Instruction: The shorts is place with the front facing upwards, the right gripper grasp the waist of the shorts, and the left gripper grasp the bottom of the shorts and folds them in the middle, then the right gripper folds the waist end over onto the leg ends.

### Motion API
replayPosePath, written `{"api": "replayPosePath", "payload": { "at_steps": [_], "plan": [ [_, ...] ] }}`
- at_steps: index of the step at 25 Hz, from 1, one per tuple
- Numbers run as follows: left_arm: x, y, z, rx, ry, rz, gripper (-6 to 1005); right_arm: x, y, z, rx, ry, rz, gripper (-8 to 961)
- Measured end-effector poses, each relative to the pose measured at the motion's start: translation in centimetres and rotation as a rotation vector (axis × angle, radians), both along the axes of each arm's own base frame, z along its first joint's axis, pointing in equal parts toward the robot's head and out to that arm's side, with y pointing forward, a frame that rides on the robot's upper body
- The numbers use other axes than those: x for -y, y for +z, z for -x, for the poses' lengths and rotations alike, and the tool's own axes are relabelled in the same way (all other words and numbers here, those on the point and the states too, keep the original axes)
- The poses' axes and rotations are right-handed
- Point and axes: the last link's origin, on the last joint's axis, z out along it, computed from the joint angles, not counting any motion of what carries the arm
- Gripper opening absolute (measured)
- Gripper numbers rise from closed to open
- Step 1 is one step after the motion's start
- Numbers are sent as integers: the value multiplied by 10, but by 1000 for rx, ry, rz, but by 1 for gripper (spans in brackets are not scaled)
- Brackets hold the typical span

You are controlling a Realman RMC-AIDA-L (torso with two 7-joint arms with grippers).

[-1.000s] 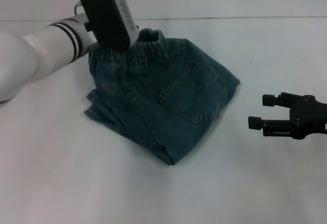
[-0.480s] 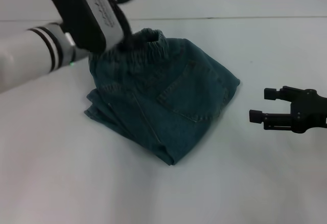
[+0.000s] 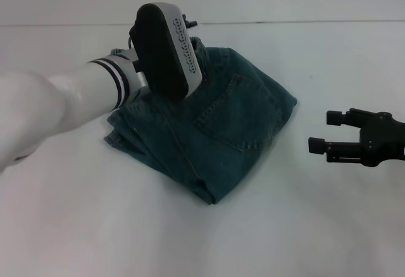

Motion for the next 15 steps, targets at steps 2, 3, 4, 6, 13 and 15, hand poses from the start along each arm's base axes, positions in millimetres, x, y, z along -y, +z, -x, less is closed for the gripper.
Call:
{"api": "replayPosePath", "payload": {
  "at_steps": [2,3,4,6,13,15],
  "plan": [
    [-4,2,1,-6,4,-31,829,1,0,-1,-3,-3,-1,955],
    [-6,4,2,-6,9,-46,829,1,0,-1,-5,-4,-2,955],
    [-9,7,3,-3,17,-62,829,1,0,-1,-5,-5,-2,955],
    [-14,12,6,0,34,-84,830,2,0,-1,-6,-5,-2,955],
    [-34,15,26,-28,133,-137,830,1,-1,0,-9,-1,-2,955],
    [-38,19,28,-17,150,-164,830,1,-1,0,-11,-1,-2,955]
  ]
}}
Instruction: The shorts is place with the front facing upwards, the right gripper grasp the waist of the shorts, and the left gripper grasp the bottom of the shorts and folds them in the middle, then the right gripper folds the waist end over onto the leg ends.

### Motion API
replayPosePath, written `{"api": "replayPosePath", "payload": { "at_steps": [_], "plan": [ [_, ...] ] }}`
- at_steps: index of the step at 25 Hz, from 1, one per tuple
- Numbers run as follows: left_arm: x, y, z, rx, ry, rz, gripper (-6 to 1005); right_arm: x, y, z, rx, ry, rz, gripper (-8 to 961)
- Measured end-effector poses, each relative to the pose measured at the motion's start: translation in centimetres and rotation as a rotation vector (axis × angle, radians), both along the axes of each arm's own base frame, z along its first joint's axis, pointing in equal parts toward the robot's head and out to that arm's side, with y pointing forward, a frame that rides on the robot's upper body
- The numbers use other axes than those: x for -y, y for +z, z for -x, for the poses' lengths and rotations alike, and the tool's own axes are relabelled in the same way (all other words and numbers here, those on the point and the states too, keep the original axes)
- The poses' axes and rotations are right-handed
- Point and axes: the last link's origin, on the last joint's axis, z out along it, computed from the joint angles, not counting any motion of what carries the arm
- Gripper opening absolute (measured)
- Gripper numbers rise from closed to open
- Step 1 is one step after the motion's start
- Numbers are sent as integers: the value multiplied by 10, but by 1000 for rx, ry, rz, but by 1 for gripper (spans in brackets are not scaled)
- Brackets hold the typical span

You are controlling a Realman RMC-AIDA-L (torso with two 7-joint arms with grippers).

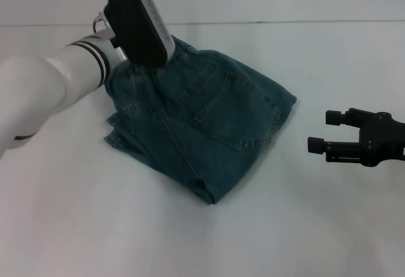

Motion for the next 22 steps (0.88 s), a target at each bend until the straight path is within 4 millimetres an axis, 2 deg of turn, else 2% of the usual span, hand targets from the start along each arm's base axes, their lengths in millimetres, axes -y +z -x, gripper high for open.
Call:
{"api": "replayPosePath", "payload": {
  "at_steps": [3,7,9,13,17,19,22],
  "plan": [
    [-1,9,-2,48,7,-31,829,0,1,1,-7,3,-7,955],
    [12,20,-6,134,-12,-6,829,0,5,1,-23,16,-37,955],
    [27,29,-12,253,-15,77,828,0,7,1,-18,33,-52,955],
    [51,47,-7,469,41,290,828,3,7,1,20,104,-68,955],
    [86,65,20,704,97,545,827,9,6,-1,29,139,-70,956],
    [101,68,35,777,111,609,826,10,6,-2,33,147,-77,956],
    [125,61,60,885,165,654,826,11,0,-2,32,165,-76,956]
  ]
}}
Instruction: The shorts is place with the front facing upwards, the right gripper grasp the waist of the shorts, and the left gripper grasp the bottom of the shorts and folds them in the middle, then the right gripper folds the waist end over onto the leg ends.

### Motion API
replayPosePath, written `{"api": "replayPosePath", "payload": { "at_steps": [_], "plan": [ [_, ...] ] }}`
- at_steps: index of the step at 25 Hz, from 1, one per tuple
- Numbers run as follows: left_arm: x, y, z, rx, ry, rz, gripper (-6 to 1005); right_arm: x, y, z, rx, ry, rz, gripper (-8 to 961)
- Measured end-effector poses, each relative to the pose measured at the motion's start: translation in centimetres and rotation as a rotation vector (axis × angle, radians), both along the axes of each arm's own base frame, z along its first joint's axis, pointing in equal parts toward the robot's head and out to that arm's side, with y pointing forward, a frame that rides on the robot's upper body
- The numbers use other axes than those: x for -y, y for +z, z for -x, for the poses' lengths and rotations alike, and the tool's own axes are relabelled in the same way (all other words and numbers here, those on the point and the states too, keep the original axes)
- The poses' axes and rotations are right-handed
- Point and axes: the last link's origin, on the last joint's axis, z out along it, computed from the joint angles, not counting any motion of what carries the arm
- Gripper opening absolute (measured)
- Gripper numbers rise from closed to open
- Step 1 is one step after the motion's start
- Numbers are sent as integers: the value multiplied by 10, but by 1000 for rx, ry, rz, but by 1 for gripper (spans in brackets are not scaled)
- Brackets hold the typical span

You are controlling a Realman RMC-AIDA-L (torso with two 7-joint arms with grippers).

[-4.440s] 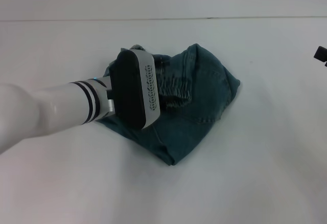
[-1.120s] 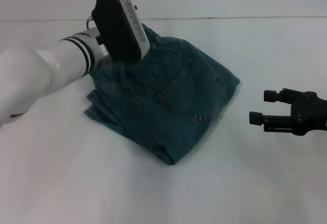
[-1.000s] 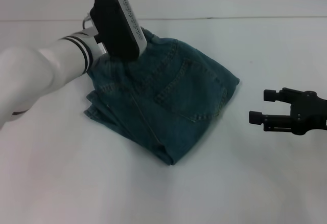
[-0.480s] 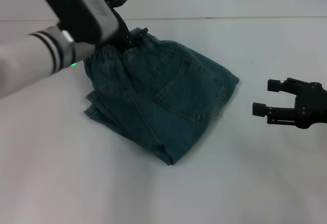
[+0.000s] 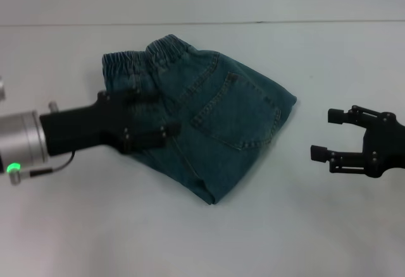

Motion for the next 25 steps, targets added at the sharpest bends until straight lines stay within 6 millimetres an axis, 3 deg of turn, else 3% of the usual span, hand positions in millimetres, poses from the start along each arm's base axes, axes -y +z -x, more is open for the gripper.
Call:
{"api": "replayPosePath", "payload": {
  "at_steps": [6,25],
  "plan": [
    [23,-16,20,17,55,16,824,-8,-15,5,8,19,24,956],
    [22,-25,22,3,94,40,835,-9,-26,19,1,51,97,956]
  ]
}}
